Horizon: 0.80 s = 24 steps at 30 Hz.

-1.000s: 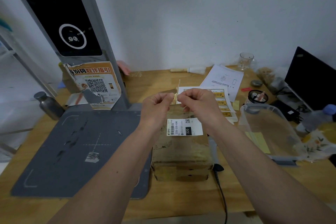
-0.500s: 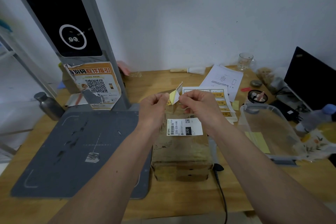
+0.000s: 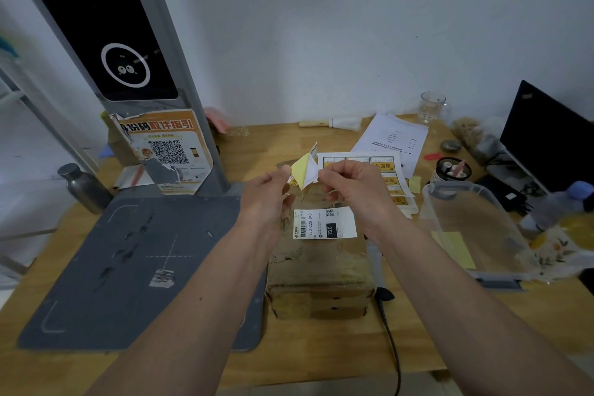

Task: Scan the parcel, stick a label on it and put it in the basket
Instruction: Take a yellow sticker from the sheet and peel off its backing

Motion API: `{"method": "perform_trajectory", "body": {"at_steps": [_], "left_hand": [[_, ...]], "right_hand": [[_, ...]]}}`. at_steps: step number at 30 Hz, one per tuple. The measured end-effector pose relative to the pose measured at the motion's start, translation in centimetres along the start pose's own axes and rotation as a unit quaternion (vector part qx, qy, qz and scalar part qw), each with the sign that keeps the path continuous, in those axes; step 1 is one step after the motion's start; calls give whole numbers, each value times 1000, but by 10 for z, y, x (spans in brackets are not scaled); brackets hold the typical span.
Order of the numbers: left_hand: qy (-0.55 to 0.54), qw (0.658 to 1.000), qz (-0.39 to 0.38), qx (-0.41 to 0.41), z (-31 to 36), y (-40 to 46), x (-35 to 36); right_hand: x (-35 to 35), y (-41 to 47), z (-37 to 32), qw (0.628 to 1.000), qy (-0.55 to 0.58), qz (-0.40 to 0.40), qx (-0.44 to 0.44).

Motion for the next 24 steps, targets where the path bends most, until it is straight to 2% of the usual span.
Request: {"method": "perform_trajectory", "body": {"at_steps": [11,24], "left_hand": [[-28,999,-16,-22,-1,-3,1],[-35,999,35,0,1,-4,-7]], "right_hand": [[-1,-1,1,1000,7,3,-3],[-4,-6,-2,1000,8,5,6]]}}
Point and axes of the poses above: each hand's wrist, its own y-axis towards the middle knuckle, its own x-axis out of the palm, z = x × y, the point moved 8 cm from there along y, towards the middle knuckle, and after that the axes turned 8 degrees about y, right-handed, at the moved point
